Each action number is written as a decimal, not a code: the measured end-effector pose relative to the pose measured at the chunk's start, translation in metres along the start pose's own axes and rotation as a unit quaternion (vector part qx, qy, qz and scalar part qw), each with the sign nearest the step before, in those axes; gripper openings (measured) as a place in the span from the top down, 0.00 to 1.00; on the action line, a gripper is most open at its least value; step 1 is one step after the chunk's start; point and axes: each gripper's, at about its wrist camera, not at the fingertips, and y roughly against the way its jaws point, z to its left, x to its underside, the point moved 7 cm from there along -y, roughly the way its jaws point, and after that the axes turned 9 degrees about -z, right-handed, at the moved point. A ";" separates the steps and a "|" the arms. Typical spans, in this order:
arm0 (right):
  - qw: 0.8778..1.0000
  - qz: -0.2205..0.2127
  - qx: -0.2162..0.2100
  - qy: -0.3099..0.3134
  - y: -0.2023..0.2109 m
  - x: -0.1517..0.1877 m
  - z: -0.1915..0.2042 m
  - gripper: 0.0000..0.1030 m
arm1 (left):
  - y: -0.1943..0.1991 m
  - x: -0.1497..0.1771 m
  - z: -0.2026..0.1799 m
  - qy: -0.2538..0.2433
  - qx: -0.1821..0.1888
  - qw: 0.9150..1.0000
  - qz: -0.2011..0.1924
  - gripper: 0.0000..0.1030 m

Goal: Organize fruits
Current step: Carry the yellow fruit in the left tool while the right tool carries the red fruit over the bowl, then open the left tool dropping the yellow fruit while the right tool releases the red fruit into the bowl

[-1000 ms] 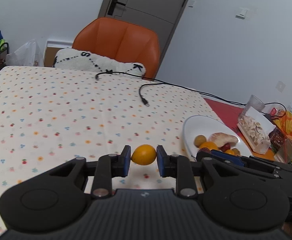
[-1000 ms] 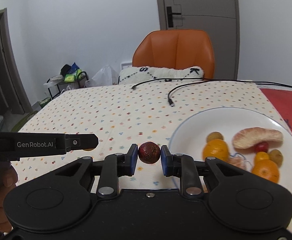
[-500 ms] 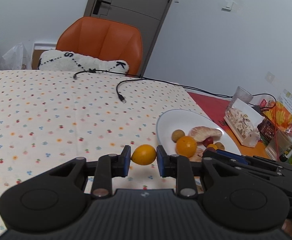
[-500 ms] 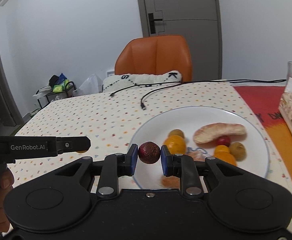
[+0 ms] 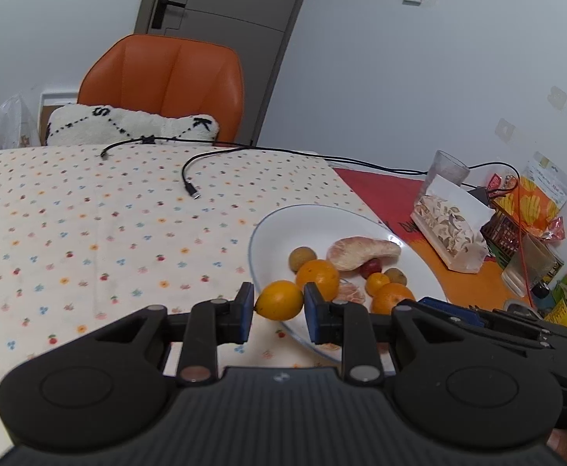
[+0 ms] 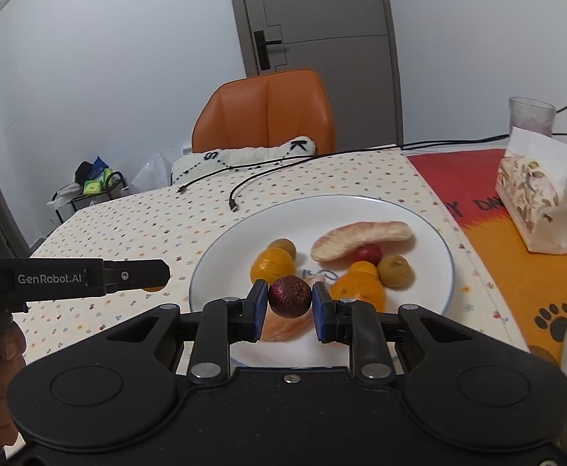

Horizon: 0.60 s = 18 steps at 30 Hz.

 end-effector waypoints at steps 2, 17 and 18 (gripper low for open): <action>1.000 -0.005 0.001 -0.005 0.003 0.000 -0.005 0.72 | -0.002 -0.001 -0.004 -0.003 0.002 1.000 -0.001 0.75; 0.999 -0.013 0.014 -0.031 0.013 0.002 -0.032 0.72 | -0.006 -0.007 -0.019 -0.014 0.003 1.000 -0.009 0.72; 0.999 -0.013 0.014 -0.032 0.014 0.002 -0.033 0.72 | -0.005 -0.008 -0.019 -0.014 0.003 1.000 -0.010 0.71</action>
